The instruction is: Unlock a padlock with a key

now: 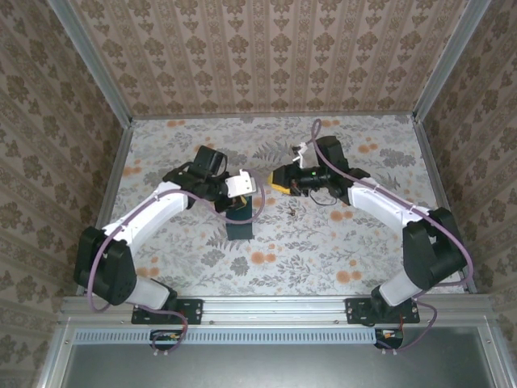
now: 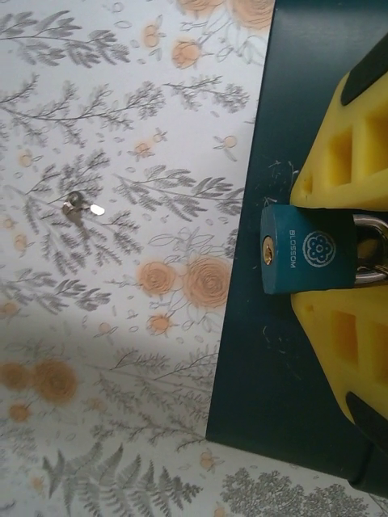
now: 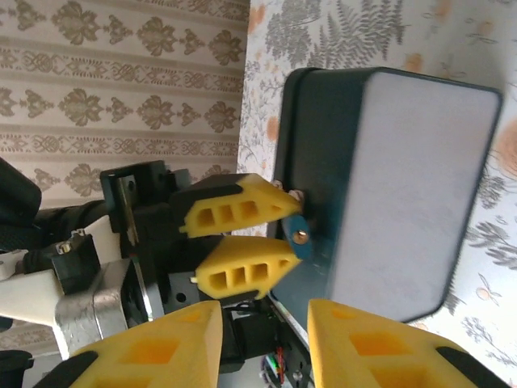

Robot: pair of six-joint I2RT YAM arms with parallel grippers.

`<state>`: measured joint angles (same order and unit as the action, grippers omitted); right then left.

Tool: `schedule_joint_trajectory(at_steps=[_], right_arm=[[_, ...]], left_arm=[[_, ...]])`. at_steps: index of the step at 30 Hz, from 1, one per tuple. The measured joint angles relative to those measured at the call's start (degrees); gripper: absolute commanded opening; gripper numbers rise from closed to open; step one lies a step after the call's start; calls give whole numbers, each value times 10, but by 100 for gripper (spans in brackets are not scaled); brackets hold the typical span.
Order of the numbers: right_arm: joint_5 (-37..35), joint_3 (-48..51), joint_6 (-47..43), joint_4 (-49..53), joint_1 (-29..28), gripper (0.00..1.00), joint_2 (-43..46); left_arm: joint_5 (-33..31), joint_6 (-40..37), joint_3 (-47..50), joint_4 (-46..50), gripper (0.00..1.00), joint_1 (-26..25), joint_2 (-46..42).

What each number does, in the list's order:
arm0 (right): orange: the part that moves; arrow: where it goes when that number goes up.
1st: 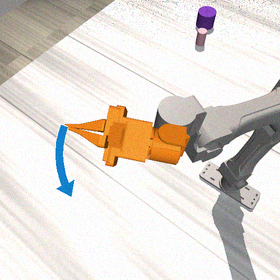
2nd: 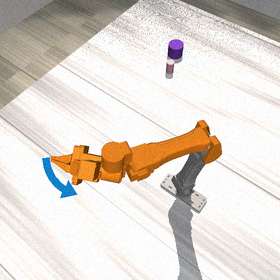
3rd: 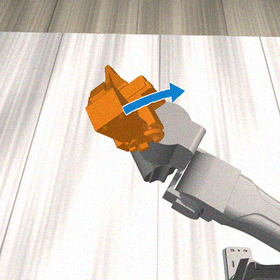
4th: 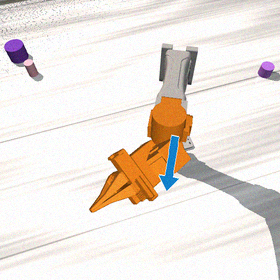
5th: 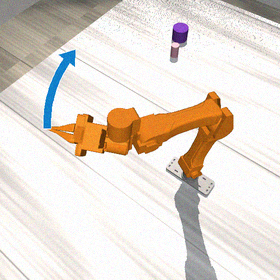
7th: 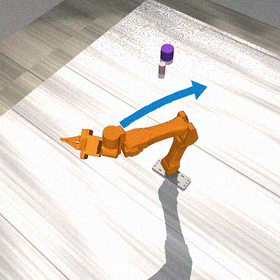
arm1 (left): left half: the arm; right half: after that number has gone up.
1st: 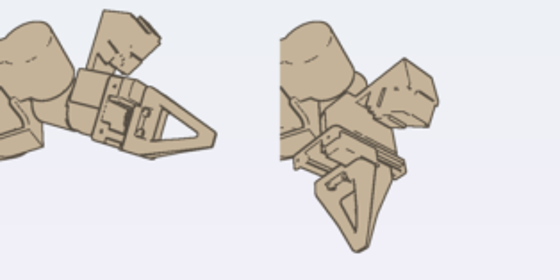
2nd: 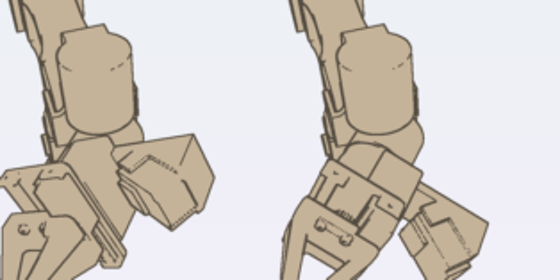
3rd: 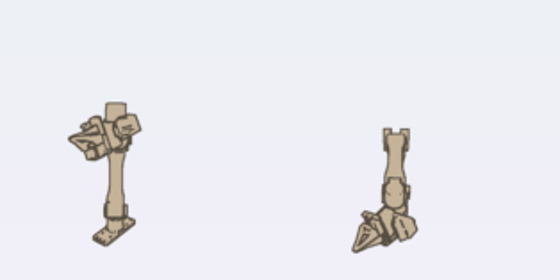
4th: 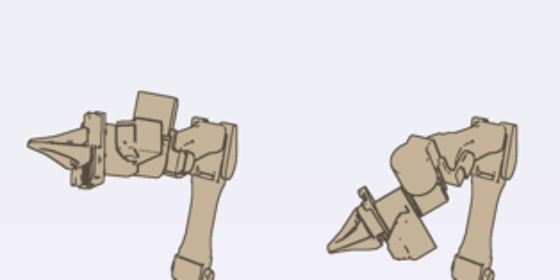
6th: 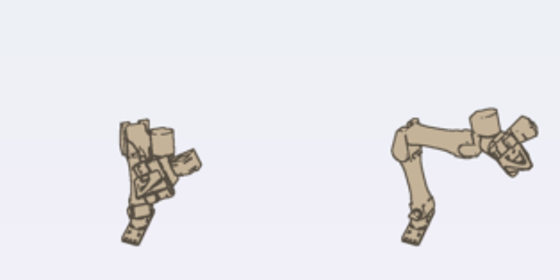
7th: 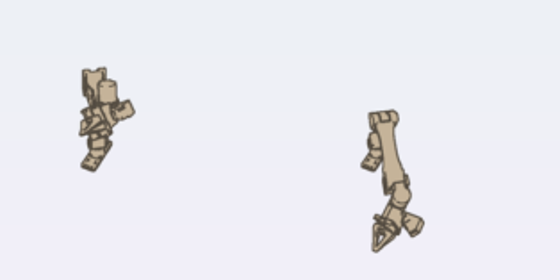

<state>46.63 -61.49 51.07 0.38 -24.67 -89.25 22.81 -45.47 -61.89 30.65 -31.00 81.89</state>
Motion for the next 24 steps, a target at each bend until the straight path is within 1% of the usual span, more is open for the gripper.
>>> schedule_joint_trajectory(at_steps=[4, 8, 13, 19, 24], right_arm=[[-14, -30, -6, 3, -24, 32, -26], [-31, -63, -29, 35, -40, 33, -58], [-37, -90, -53, 68, -52, 31, -83], [-45, -114, -77, 106, -64, 32, -105], [-57, -130, -88, 125, -69, 36, -114]], left_arm=[[19, 18, 19, -40, 23, 7, -11], [39, 30, 32, -66, 23, 16, -16], [54, 40, 46, -85, 22, 19, -21], [64, 50, 59, -108, 22, 19, -32], [68, 57, 71, -125, 22, 19, -43]])
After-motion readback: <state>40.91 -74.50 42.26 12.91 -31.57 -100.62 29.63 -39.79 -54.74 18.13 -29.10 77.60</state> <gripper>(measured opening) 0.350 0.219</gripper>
